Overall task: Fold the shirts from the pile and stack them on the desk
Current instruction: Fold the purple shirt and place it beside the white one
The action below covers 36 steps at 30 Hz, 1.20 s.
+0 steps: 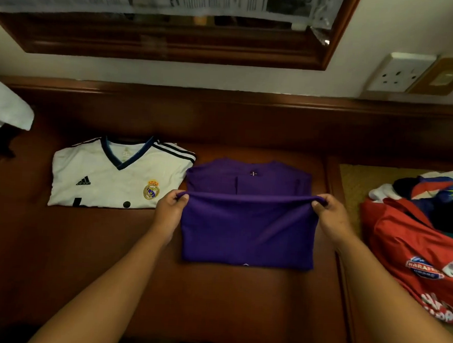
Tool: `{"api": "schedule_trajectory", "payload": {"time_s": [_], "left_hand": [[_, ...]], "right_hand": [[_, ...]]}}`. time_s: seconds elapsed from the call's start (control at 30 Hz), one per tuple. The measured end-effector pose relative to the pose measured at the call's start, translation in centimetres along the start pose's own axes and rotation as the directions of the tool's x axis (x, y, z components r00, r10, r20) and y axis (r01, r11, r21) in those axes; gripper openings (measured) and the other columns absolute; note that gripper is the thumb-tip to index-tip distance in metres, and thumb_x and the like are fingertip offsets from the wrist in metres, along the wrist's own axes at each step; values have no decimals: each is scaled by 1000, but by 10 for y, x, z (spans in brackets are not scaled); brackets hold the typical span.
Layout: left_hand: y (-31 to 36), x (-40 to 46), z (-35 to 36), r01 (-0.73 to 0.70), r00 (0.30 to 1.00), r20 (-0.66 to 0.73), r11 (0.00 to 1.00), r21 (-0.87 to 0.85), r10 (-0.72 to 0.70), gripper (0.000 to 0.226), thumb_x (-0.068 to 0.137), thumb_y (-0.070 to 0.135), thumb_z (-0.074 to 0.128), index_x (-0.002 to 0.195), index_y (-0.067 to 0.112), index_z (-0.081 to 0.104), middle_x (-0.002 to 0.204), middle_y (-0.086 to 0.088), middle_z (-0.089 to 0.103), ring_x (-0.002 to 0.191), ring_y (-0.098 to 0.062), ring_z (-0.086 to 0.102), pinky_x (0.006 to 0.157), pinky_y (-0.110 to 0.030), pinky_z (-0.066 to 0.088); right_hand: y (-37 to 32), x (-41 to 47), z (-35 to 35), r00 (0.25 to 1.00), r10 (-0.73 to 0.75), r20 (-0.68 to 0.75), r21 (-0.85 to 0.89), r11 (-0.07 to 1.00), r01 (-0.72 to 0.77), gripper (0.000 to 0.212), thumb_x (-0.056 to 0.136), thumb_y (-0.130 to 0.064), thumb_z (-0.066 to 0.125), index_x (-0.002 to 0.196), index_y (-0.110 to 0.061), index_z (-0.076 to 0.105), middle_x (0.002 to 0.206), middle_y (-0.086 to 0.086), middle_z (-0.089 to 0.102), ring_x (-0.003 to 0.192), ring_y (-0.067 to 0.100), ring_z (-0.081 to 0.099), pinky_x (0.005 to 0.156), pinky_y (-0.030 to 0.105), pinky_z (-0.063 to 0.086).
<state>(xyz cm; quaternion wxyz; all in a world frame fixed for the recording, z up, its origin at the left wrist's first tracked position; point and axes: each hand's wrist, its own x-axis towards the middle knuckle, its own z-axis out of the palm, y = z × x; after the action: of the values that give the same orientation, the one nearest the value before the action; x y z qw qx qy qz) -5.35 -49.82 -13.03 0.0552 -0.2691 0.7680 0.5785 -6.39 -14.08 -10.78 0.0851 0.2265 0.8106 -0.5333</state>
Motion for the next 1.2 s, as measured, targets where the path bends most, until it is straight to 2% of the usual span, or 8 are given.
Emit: {"api": "schedule_trajectory", "payload": {"time_s": [0.17, 0.43, 0.53, 0.67, 0.8, 0.97, 1.03, 1.2], "left_hand": [[11, 38, 13, -10, 1000, 6, 1000, 6, 10, 9, 96, 18, 55, 100, 14, 62, 99, -9, 67, 92, -26, 63, 84, -39, 51], [20, 87, 39, 18, 1000, 9, 997, 80, -19, 11, 99, 22, 50, 103, 16, 59, 101, -3, 63, 93, -20, 61, 80, -32, 52], [20, 99, 45, 13, 1000, 5, 996, 88, -13, 9, 99, 21, 50, 102, 18, 58, 98, -2, 63, 89, -18, 61, 78, -31, 53], [7, 111, 50, 35, 999, -17, 990, 136, -33, 16, 96, 15, 55, 109, 8, 62, 104, -13, 66, 100, -31, 63, 91, -45, 51], [-6, 97, 54, 60, 998, -32, 980, 189, -55, 40, 94, 18, 58, 131, 8, 47, 122, -15, 58, 110, -29, 58, 93, -36, 49], [-33, 38, 61, -106, 990, -53, 933, 345, 132, 47, 91, 15, 63, 134, 10, 46, 142, -12, 44, 129, -27, 46, 102, -41, 47], [-43, 11, 61, 29, 994, -105, 940, 339, 7, 47, 92, 13, 62, 136, 7, 47, 146, -12, 38, 131, -28, 43, 100, -36, 44], [-82, -30, 51, 298, 947, -189, 930, 215, -260, 41, 91, 15, 62, 127, -1, 51, 125, -22, 56, 112, -37, 56, 96, -41, 45]], "right_hand": [[-8, 43, 17, 999, 28, -39, -53, 998, -30, 9, 100, -15, 48, 96, -19, 55, 94, 3, 58, 86, 19, 55, 75, 34, 46], [-13, 95, 38, 992, 88, -88, -120, 988, -99, 8, 101, -17, 47, 103, -18, 54, 90, -4, 54, 77, 7, 50, 60, 22, 38], [-10, 109, 44, 989, 113, -96, -131, 983, -125, 10, 100, -21, 47, 104, -20, 56, 92, -5, 57, 83, 12, 56, 69, 28, 43], [-6, 119, 53, 977, 150, -150, -98, 981, -166, 19, 100, -20, 47, 115, -16, 58, 100, -3, 60, 98, 22, 59, 81, 36, 48], [3, 101, 58, 973, 135, -187, -130, 978, -160, 35, 99, -12, 47, 134, -11, 47, 122, 10, 58, 105, 25, 57, 90, 33, 44], [53, 41, 65, 989, 1, -151, -326, 944, -51, 50, 93, -8, 55, 141, -7, 40, 139, 19, 41, 126, 33, 44, 104, 38, 37], [69, 17, 64, 984, -9, -181, -386, 921, -63, 50, 90, -6, 57, 138, -3, 43, 132, 23, 46, 120, 38, 46, 101, 42, 38], [82, -15, 54, 975, 106, -198, -324, 931, -167, 48, 90, -8, 57, 136, -4, 44, 125, 24, 49, 113, 41, 50, 96, 43, 41]]}}
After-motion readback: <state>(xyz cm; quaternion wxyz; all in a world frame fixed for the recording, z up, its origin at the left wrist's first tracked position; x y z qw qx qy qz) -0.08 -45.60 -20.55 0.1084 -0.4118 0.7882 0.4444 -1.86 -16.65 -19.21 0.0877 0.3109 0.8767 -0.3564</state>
